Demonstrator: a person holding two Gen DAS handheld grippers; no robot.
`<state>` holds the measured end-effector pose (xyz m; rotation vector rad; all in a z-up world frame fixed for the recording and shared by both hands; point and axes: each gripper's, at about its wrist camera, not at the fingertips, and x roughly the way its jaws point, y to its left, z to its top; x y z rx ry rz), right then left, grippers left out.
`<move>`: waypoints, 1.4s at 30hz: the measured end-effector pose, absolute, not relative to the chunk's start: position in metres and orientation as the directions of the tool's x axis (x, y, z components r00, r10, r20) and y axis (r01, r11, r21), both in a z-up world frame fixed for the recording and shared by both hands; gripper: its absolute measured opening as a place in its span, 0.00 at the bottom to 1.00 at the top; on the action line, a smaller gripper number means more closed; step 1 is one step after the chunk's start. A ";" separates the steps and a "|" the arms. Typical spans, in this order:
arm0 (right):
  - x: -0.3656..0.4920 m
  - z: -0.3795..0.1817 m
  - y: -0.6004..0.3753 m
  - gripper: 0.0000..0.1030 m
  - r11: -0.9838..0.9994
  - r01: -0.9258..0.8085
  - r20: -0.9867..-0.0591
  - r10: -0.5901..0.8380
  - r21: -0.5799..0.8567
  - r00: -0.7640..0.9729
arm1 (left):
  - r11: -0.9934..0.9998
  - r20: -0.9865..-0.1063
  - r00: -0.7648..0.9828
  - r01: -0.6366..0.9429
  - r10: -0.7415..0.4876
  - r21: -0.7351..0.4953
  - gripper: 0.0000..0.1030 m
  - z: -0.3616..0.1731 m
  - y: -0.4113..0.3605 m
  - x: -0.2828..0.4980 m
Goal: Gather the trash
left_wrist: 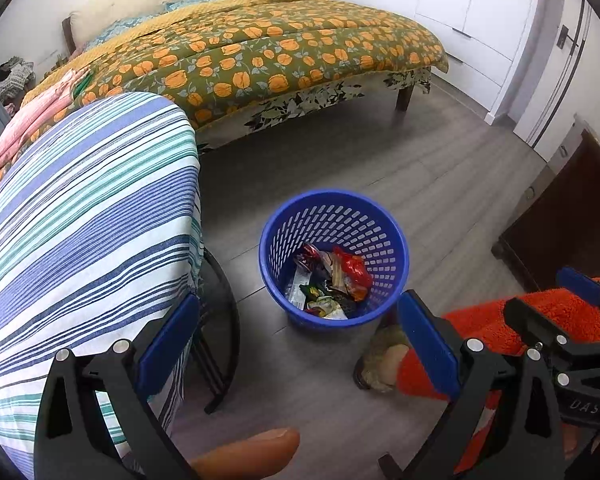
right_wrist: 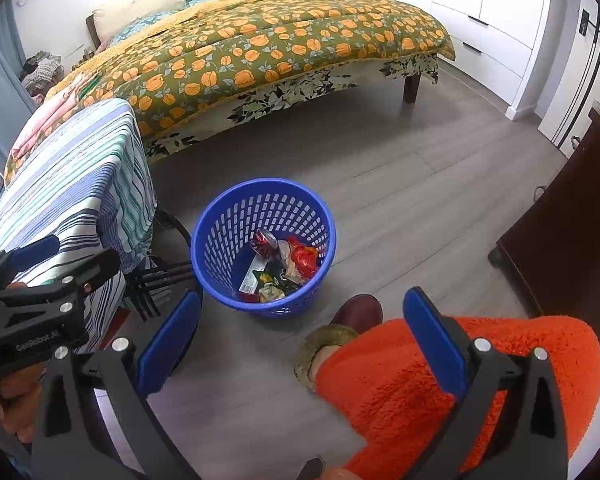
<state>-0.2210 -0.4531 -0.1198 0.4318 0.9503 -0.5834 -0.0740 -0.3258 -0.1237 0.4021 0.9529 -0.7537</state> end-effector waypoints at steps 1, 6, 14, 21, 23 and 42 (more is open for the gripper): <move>-0.221 -0.120 -0.453 0.96 0.766 0.636 -0.851 -0.272 0.091 0.449 | 0.684 -0.845 0.358 0.729 -0.398 -0.014 0.95 -0.123 -0.325 -0.073; -0.220 -0.120 -0.453 0.96 0.767 0.634 -0.853 -0.266 0.095 0.449 | 0.689 -0.844 0.360 0.724 -0.397 -0.016 0.95 -0.123 -0.324 -0.073; -0.219 -0.120 -0.452 0.96 0.769 0.632 -0.854 -0.261 0.098 0.449 | 0.690 -0.847 0.359 0.724 -0.392 -0.013 0.95 -0.124 -0.322 -0.071; -0.219 -0.120 -0.452 0.96 0.770 0.630 -0.856 -0.257 0.098 0.448 | 0.692 -0.850 0.361 0.722 -0.384 -0.007 0.95 -0.127 -0.322 -0.070; -0.218 -0.121 -0.451 0.96 0.771 0.629 -0.857 -0.255 0.099 0.447 | 0.691 -0.850 0.360 0.723 -0.384 -0.007 0.95 -0.128 -0.321 -0.069; -0.216 -0.124 -0.449 0.96 0.773 0.626 -0.862 -0.246 0.101 0.443 | 0.693 -0.854 0.358 0.721 -0.378 -0.005 0.95 -0.131 -0.322 -0.070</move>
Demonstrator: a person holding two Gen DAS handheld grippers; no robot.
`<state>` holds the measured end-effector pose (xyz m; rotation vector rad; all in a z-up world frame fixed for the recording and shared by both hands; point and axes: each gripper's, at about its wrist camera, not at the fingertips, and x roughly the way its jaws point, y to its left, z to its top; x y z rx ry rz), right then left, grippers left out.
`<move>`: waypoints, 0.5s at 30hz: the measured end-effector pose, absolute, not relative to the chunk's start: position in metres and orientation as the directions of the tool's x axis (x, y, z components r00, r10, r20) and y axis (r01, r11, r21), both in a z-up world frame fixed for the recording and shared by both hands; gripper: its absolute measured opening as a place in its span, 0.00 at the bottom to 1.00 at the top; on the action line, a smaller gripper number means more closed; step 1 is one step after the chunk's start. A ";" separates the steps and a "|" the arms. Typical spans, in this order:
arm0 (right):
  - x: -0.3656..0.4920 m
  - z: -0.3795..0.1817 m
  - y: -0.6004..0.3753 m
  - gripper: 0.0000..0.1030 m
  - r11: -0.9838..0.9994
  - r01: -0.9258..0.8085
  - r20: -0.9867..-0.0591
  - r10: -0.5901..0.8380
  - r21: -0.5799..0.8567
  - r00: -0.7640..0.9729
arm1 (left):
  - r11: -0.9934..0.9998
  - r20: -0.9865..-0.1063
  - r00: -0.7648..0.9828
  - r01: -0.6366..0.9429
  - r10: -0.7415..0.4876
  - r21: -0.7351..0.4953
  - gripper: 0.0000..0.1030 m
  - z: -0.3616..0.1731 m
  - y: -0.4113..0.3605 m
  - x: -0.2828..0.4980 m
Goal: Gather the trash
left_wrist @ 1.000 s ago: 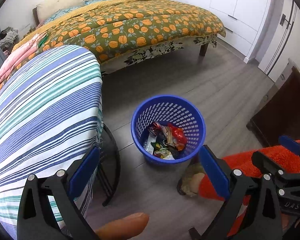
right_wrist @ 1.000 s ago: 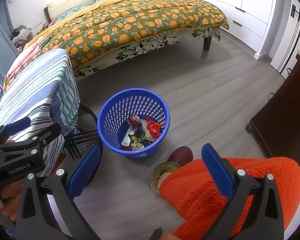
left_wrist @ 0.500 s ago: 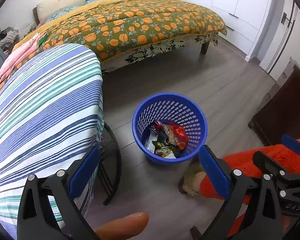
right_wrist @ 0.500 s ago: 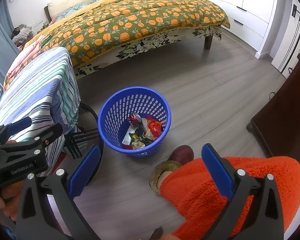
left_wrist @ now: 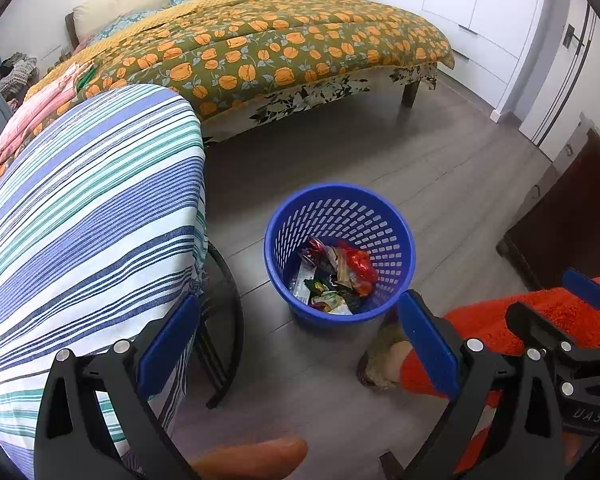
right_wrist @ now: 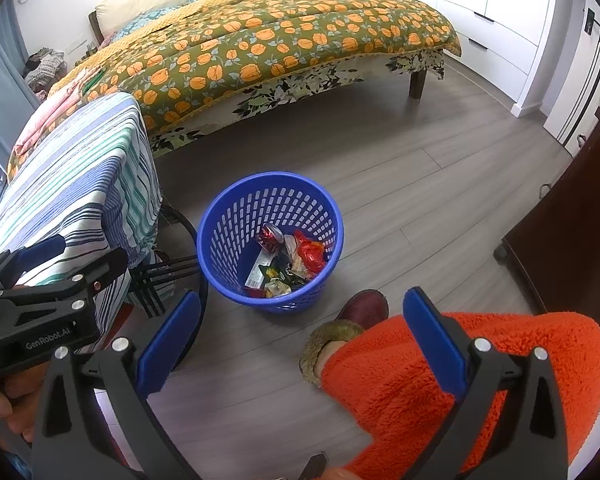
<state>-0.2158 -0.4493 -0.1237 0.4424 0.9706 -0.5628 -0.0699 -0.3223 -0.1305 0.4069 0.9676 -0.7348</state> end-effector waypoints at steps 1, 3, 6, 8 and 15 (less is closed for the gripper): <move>-0.216 -0.124 -0.449 0.96 0.773 0.627 -0.862 -0.247 0.100 0.442 | 0.693 -0.854 0.357 0.721 -0.377 -0.005 0.95 -0.131 -0.322 -0.070; -0.216 -0.124 -0.449 0.96 0.773 0.627 -0.863 -0.246 0.101 0.442 | 0.693 -0.855 0.357 0.721 -0.377 -0.005 0.95 -0.132 -0.322 -0.071; -0.215 -0.124 -0.448 0.96 0.774 0.625 -0.863 -0.246 0.099 0.442 | 0.693 -0.855 0.357 0.721 -0.377 -0.005 0.95 -0.132 -0.322 -0.071; -0.215 -0.124 -0.449 0.96 0.774 0.625 -0.863 -0.245 0.101 0.442 | 0.693 -0.855 0.356 0.721 -0.377 -0.005 0.95 -0.132 -0.322 -0.070; -0.213 -0.126 -0.446 0.96 0.778 0.621 -0.866 -0.239 0.100 0.439 | 0.693 -0.856 0.354 0.721 -0.377 -0.006 0.95 -0.133 -0.321 -0.071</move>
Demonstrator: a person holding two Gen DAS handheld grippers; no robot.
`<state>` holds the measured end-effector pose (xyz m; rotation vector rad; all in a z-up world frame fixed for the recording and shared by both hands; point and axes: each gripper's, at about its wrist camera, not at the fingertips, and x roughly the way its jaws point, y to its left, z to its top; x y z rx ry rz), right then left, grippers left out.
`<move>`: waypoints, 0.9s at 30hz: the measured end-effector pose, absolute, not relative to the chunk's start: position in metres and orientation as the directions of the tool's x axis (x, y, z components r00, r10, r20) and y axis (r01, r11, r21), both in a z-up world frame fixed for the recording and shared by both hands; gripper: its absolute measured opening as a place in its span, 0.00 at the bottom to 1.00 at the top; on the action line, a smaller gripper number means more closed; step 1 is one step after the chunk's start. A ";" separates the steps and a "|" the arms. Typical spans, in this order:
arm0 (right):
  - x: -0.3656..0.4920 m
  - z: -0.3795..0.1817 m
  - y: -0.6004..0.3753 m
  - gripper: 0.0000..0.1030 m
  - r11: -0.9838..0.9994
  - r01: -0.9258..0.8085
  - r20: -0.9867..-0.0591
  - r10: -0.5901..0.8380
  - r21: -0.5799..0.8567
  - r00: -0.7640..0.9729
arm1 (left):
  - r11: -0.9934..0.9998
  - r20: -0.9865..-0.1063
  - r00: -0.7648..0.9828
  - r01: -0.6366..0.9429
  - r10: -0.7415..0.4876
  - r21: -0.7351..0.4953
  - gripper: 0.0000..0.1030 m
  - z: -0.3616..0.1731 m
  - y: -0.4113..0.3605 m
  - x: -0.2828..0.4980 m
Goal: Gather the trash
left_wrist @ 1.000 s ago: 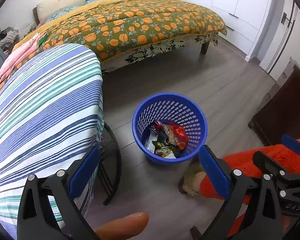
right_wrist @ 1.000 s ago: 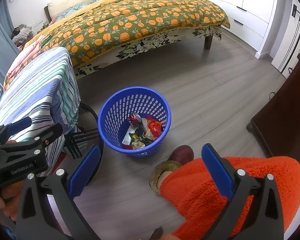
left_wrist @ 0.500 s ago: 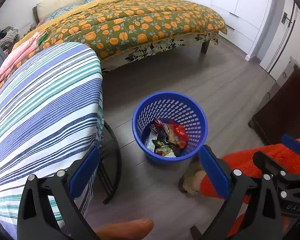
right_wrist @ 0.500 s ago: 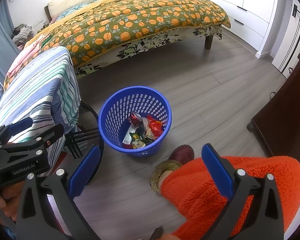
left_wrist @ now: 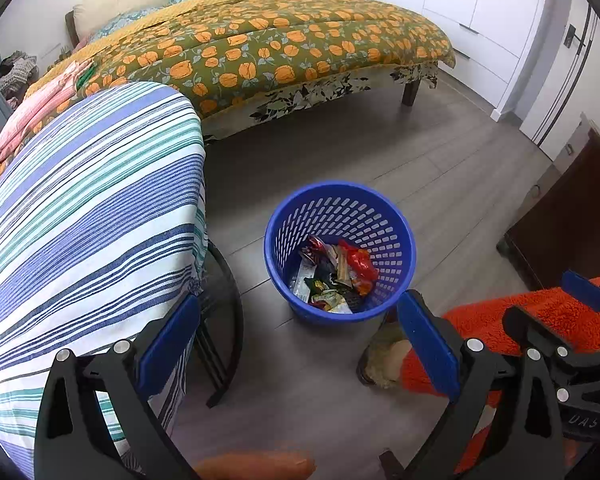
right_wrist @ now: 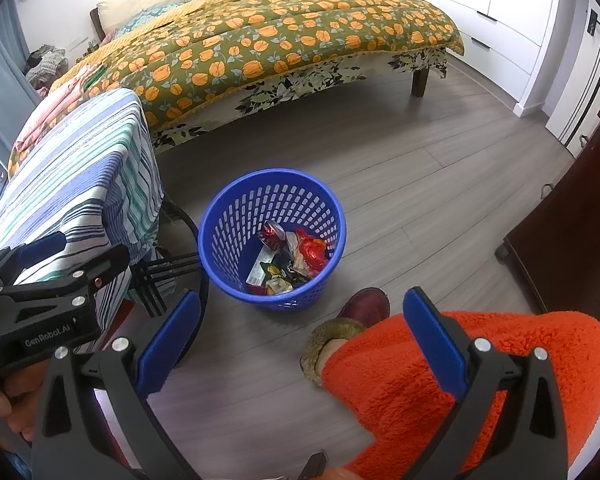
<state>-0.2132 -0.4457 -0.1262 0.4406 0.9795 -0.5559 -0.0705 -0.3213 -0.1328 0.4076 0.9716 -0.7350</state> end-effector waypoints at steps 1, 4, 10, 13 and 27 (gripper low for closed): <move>-0.213 -0.126 -0.446 0.96 0.778 0.620 -0.866 -0.238 0.100 0.439 | 0.693 -0.856 0.354 0.721 -0.377 -0.006 0.95 -0.133 -0.321 -0.070; -0.213 -0.127 -0.445 0.96 0.777 0.621 -0.866 -0.239 0.100 0.439 | 0.693 -0.856 0.354 0.721 -0.376 -0.006 0.95 -0.133 -0.321 -0.070; -0.213 -0.127 -0.446 0.96 0.777 0.621 -0.866 -0.237 0.102 0.439 | 0.691 -0.856 0.353 0.723 -0.377 -0.006 0.95 -0.133 -0.321 -0.071; -0.213 -0.127 -0.446 0.96 0.777 0.621 -0.866 -0.237 0.103 0.440 | 0.689 -0.857 0.353 0.724 -0.377 -0.005 0.95 -0.135 -0.321 -0.071; -0.213 -0.126 -0.446 0.96 0.775 0.624 -0.867 -0.237 0.104 0.439 | 0.694 -0.855 0.361 0.720 -0.373 0.001 0.93 -0.133 -0.323 -0.074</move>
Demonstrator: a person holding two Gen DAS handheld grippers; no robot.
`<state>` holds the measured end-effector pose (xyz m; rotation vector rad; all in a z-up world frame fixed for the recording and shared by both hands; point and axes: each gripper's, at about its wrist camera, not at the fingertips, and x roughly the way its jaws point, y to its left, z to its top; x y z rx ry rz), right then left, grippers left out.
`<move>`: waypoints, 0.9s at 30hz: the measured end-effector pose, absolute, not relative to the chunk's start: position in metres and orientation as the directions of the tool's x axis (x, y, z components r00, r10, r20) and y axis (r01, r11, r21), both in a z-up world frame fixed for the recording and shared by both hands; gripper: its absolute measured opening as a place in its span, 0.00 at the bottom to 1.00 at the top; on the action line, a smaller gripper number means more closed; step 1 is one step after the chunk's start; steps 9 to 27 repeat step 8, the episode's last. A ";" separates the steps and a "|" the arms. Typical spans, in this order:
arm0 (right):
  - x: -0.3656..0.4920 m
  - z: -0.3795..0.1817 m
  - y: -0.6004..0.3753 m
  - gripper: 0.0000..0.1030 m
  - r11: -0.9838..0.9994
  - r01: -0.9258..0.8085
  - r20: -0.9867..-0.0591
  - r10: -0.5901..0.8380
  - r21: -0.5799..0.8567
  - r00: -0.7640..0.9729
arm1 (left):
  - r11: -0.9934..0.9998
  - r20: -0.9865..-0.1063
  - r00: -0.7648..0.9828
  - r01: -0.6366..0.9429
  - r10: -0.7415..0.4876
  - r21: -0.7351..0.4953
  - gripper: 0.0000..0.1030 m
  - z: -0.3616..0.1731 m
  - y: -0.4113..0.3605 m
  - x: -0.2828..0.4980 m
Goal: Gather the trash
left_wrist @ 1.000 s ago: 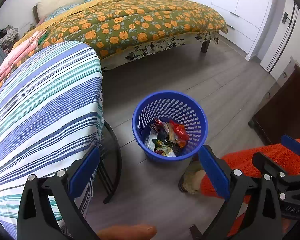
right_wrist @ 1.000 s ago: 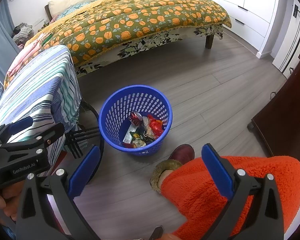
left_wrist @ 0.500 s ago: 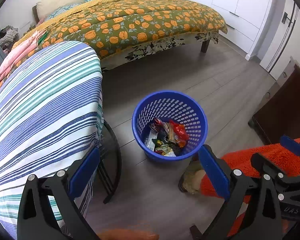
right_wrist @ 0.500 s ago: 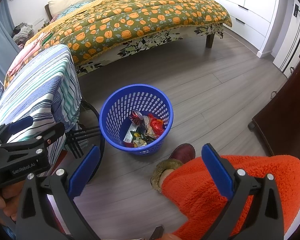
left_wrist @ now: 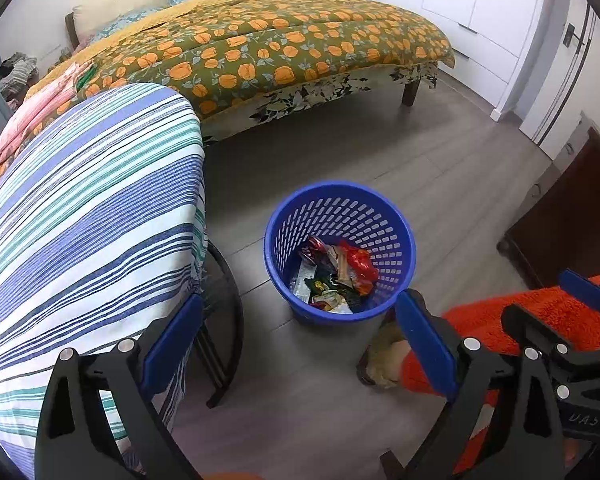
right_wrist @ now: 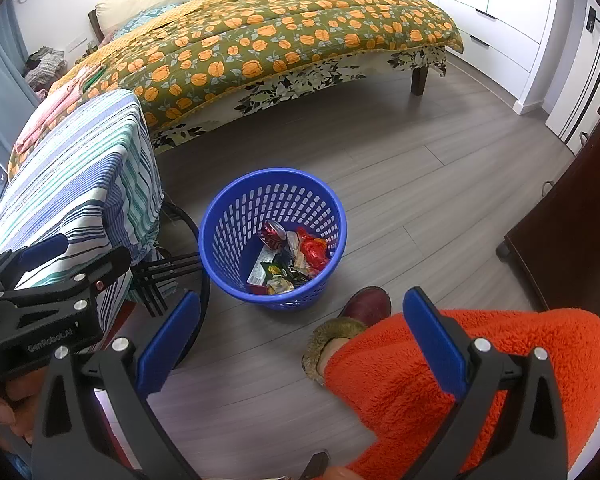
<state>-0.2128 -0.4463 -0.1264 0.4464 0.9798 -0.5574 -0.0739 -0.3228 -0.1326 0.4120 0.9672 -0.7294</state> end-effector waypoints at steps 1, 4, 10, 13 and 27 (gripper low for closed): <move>-0.213 -0.126 -0.446 0.96 0.775 0.624 -0.867 -0.237 0.103 0.439 | 0.699 -0.857 0.361 0.715 -0.367 0.002 0.93 -0.133 -0.322 -0.074; -0.213 -0.126 -0.447 0.96 0.775 0.623 -0.867 -0.237 0.103 0.438 | 0.699 -0.871 0.321 0.714 -0.371 -0.035 0.93 -0.134 -0.321 -0.070; -0.213 -0.127 -0.446 0.96 0.774 0.625 -0.868 -0.237 0.103 0.437 | 0.700 -0.869 0.327 0.714 -0.372 -0.031 0.93 -0.132 -0.320 -0.070; -0.213 -0.127 -0.446 0.96 0.774 0.625 -0.868 -0.237 0.103 0.437 | 0.700 -0.869 0.327 0.714 -0.372 -0.031 0.93 -0.132 -0.320 -0.070; -0.213 -0.127 -0.446 0.96 0.774 0.625 -0.868 -0.237 0.103 0.437 | 0.700 -0.869 0.327 0.714 -0.372 -0.031 0.93 -0.132 -0.320 -0.070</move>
